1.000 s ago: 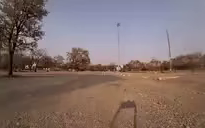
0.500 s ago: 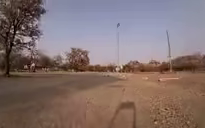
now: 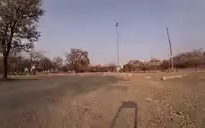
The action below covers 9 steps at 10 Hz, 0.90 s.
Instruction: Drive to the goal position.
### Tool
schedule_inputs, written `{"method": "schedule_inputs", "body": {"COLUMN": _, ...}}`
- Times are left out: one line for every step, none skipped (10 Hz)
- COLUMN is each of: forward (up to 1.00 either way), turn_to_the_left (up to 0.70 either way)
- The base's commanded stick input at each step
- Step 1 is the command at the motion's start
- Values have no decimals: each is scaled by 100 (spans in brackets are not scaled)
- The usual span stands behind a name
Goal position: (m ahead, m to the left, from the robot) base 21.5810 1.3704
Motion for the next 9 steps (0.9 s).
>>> {"method": "schedule_inputs", "body": {"forward": 70, "turn_to_the_left": 0}}
{"method": "schedule_inputs", "body": {"forward": 70, "turn_to_the_left": 0}}
{"method": "schedule_inputs", "body": {"forward": 70, "turn_to_the_left": 0}}
{"method": "schedule_inputs", "body": {"forward": 70, "turn_to_the_left": 0}}
{"method": "schedule_inputs", "body": {"forward": 70, "turn_to_the_left": 0}}
{"method": "schedule_inputs", "body": {"forward": 70, "turn_to_the_left": 0}}
{"method": "schedule_inputs", "body": {"forward": 70, "turn_to_the_left": 0}}
{"method": "schedule_inputs", "body": {"forward": 70, "turn_to_the_left": 0}}
{"method": "schedule_inputs", "body": {"forward": 70, "turn_to_the_left": 0}}
